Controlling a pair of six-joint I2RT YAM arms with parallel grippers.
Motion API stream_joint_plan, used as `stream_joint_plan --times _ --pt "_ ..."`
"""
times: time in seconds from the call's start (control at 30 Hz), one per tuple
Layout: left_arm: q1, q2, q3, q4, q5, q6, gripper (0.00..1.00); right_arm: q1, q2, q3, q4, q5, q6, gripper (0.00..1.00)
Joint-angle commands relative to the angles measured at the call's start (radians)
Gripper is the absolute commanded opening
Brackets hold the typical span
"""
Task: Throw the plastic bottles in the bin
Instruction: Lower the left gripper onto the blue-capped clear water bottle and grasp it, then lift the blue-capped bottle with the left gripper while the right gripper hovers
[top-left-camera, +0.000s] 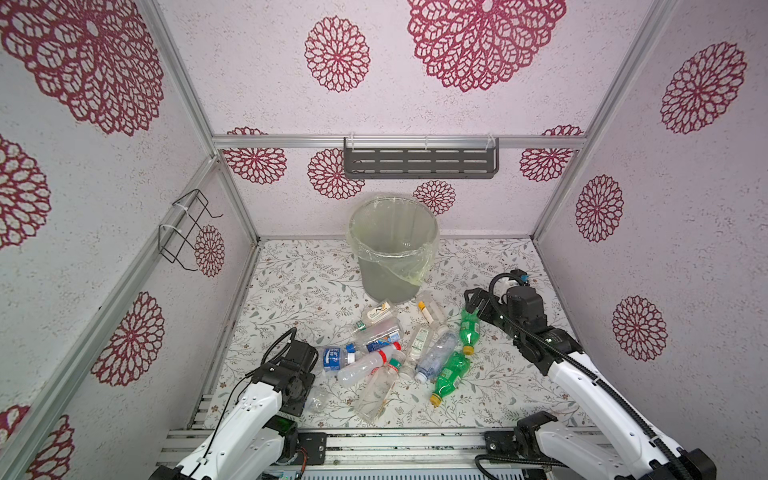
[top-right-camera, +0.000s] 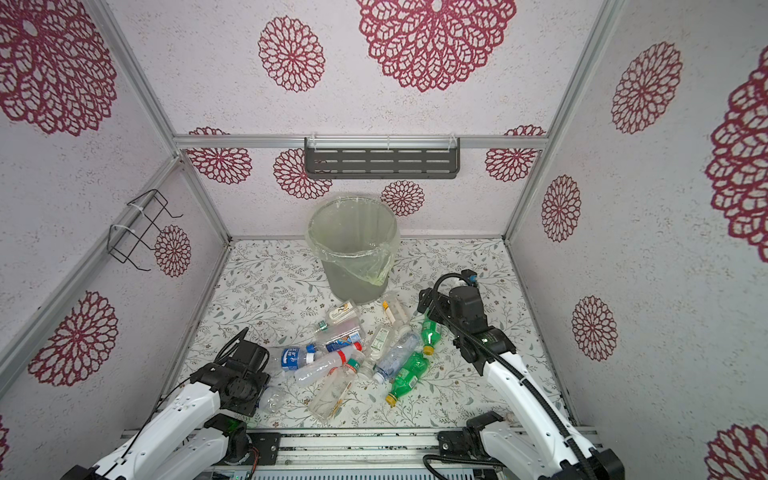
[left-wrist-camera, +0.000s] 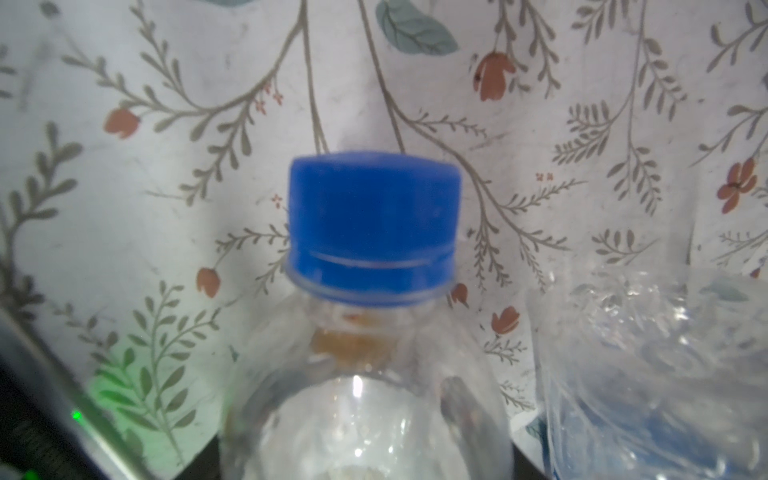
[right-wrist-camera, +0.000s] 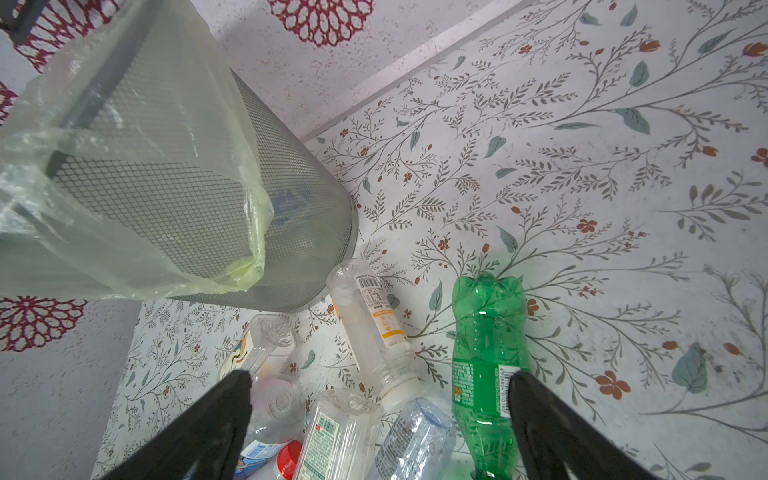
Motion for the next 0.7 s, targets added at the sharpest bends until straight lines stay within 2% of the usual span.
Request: stream_joint_plan --times 0.0,0.17,0.67 --pt "-0.01 -0.026 -0.005 -0.027 -0.042 -0.011 0.63 -0.005 -0.025 -0.014 0.008 0.002 0.025 0.99" --pt "-0.011 -0.051 0.015 -0.045 -0.058 0.007 0.63 -0.005 -0.033 -0.021 0.002 0.002 0.029 0.99" --pt "-0.011 -0.119 0.124 -0.073 -0.145 0.168 0.62 -0.007 -0.027 -0.031 -0.012 0.003 0.039 0.99"
